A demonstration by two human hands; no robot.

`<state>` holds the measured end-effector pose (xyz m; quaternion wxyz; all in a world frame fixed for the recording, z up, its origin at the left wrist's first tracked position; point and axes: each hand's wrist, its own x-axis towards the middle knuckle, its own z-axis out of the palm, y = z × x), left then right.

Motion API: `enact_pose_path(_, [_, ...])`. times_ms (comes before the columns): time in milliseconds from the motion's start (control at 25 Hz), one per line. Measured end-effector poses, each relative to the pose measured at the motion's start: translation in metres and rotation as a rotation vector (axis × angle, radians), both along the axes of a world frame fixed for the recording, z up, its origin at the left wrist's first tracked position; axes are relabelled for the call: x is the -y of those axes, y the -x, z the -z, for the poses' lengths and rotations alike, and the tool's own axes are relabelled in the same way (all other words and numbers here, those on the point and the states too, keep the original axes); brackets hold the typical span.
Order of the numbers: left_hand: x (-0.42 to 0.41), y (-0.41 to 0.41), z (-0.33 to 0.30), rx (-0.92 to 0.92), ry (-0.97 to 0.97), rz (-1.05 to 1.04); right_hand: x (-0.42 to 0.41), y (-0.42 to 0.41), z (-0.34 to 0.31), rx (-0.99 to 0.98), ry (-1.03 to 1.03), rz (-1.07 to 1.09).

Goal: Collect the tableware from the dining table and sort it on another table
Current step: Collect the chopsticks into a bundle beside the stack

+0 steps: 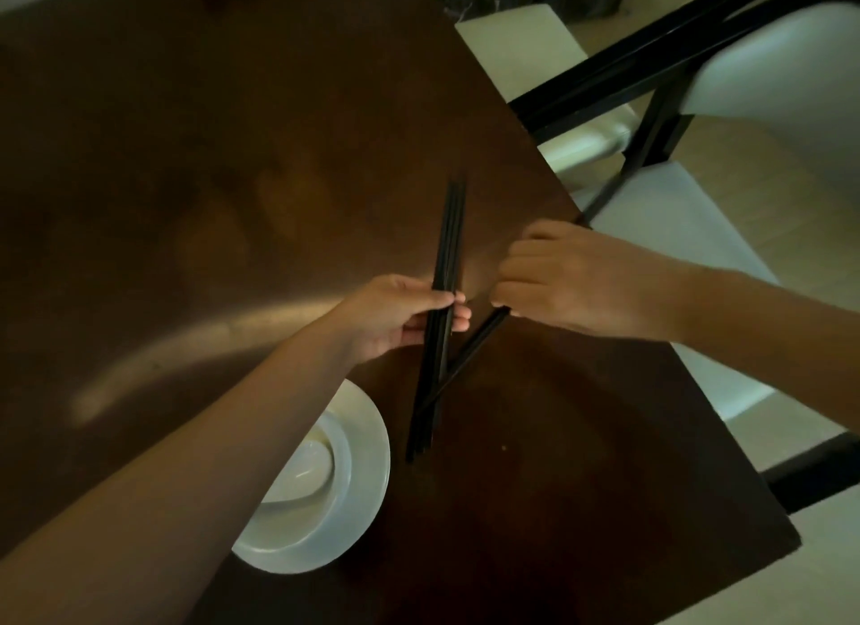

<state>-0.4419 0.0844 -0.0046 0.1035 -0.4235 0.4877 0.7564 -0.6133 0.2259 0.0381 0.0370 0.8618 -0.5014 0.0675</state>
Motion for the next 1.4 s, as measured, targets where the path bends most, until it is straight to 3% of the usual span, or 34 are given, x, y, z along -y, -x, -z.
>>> enact_pose_path(200, [-0.001,0.001,0.003,-0.124,-0.076,0.005,0.041,0.013,-0.003,-0.098,-0.059,-0.064])
enact_pose_path(560, [-0.008,0.007,0.006,-0.221,-0.158,-0.170,0.067,0.021,0.022,-0.022,0.041,-0.074])
enact_pose_path(680, [-0.009,0.015,0.006,-0.263,-0.190,-0.228,0.064,0.022,0.036,0.042,0.160,0.050])
enact_pose_path(760, [-0.011,0.020,0.007,-0.256,-0.198,-0.287,0.059,0.017,0.049,0.137,0.193,0.254])
enact_pose_path(840, [-0.013,0.023,0.007,-0.261,-0.179,-0.308,0.058,0.010,0.057,0.447,0.116,0.654])
enact_pose_path(920, [-0.013,0.025,0.007,-0.286,-0.154,-0.288,0.065,0.006,0.051,1.051,-0.233,1.041])
enact_pose_path(1000, [-0.012,0.026,0.004,-0.301,-0.145,-0.227,0.072,0.013,0.046,1.622,-0.615,0.980])
enact_pose_path(1040, [-0.012,0.025,0.003,-0.299,-0.150,-0.189,0.075,0.018,0.044,1.734,-0.687,0.906])
enact_pose_path(1200, [-0.013,0.026,0.001,-0.277,-0.163,-0.095,0.089,0.015,0.031,1.628,-0.702,0.839])
enact_pose_path(1400, [-0.015,0.034,0.000,-0.305,0.129,-0.074,0.096,0.006,0.004,1.299,-0.520,0.750])
